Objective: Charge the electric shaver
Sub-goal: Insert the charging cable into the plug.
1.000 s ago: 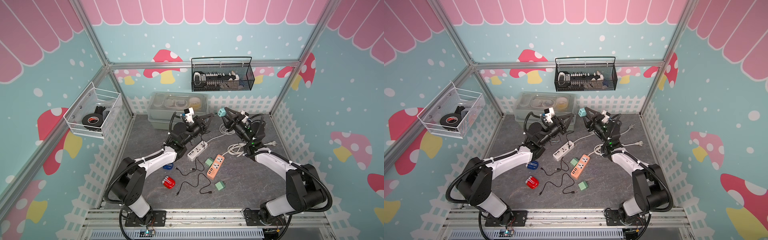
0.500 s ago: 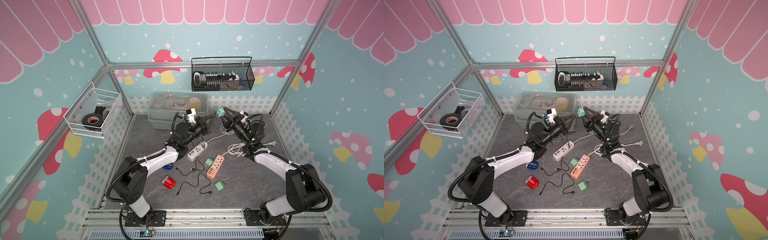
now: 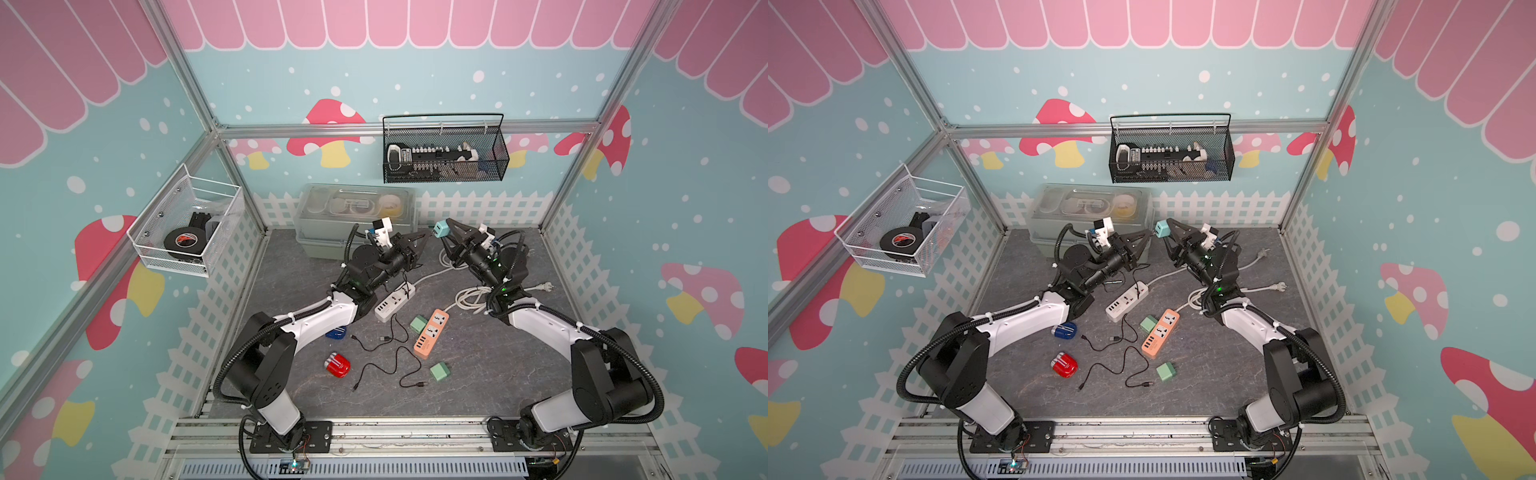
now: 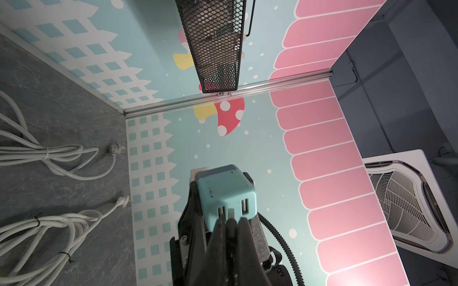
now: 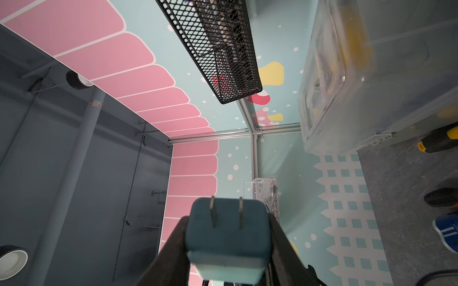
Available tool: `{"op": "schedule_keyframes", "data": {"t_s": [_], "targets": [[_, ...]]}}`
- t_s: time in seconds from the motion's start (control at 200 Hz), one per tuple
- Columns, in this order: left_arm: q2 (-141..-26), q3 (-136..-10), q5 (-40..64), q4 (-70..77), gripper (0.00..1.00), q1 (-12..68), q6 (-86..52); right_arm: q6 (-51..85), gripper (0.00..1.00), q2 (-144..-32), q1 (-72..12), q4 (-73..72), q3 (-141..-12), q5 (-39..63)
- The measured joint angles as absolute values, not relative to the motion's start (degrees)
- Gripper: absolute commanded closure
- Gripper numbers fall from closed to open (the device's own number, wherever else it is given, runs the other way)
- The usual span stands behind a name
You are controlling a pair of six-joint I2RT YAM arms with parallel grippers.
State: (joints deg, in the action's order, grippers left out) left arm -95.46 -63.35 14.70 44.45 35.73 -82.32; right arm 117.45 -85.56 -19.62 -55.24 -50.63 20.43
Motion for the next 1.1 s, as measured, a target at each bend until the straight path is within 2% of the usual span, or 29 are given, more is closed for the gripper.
{"op": "schedule_keyframes", "data": {"t_s": [0.605,1.101], "targets": [[-96.1,-64.5,14.7,41.1,1.00,35.7,-83.6,116.2,1.00,-85.5,-20.3,-54.3,-50.6,19.0],[-95.0,-66.0,10.9,32.1,1.00,36.6,-84.4,109.7,1.00,-83.6,-22.0,-48.1,-50.2,15.2]]}}
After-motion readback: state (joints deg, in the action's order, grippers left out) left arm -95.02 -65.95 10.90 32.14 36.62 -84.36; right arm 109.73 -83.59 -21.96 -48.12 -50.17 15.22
